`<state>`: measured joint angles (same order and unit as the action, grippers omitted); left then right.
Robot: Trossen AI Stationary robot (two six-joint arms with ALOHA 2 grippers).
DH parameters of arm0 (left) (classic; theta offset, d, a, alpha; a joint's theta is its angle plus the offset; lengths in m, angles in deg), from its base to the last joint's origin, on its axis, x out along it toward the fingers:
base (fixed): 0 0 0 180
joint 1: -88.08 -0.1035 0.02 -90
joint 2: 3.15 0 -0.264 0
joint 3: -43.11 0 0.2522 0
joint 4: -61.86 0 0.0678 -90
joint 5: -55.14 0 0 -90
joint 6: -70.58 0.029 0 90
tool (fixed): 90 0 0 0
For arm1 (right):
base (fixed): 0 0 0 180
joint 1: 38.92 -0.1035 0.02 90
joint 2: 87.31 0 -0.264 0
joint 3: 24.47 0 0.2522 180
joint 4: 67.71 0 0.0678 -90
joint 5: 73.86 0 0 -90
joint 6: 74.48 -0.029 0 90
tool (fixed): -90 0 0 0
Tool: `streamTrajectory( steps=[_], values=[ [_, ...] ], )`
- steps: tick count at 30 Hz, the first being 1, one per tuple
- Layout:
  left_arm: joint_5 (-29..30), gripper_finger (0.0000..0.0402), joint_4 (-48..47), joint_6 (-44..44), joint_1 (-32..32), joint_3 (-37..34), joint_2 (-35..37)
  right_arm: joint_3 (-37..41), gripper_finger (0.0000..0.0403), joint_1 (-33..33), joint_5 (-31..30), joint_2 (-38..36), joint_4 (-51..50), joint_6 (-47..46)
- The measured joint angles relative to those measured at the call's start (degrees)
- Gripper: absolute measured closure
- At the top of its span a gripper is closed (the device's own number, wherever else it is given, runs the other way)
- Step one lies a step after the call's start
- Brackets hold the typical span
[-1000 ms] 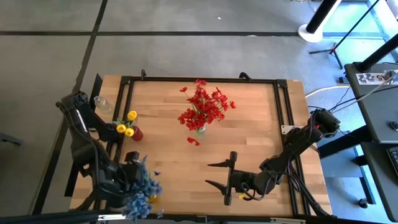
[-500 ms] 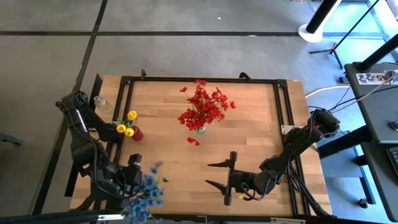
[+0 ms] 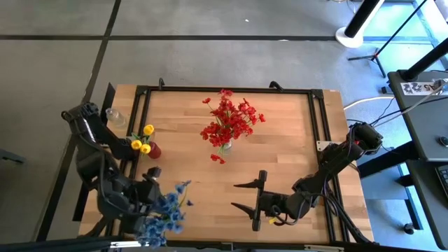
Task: Sort flowers into vase by color
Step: Put the blue flower into the yellow vase, then return to Home Position
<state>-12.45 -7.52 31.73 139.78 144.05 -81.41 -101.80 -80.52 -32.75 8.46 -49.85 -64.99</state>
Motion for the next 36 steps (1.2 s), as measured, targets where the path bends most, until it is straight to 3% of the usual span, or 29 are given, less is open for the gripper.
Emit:
streamTrajectory(
  steps=[7, 15, 21, 27, 31, 36],
  values=[
    [12.3, 0.0284, -3.1, 4.9, -1.0, 3.3, 2.3, 0.0, 0.0143, 0.5, 0.1, 0.0, 1.1, 0.0],
    [12.6, 0.0323, 0.4, 7.6, -13.5, -6.0, 9.8, 0.0, 0.0143, 5.6, 8.4, 0.0, -2.4, -7.6],
    [12.6, 0.0354, 6.8, 20.2, -21.7, -9.1, 15.5, 0.0, 0.0143, 8.4, 6.1, -0.2, -2.0, -7.3],
    [13.1, 0.0373, 9.2, 24.7, -32.2, -10.0, 25.4, 0.0, 0.0143, 8.6, 4.5, -0.6, -2.5, -6.2],
    [14.1, 0.0378, 16.5, 27.8, -37.3, -16.2, 33.0, 0.0, 0.0143, 8.6, 5.0, -0.5, -5.9, -9.0],
    [19.2, 0.0379, 30.2, 31.9, -42.6, -29.3, 43.1, 0.0, 0.0143, 8.6, 5.0, -0.5, -8.1, -11.0]
  ],
)
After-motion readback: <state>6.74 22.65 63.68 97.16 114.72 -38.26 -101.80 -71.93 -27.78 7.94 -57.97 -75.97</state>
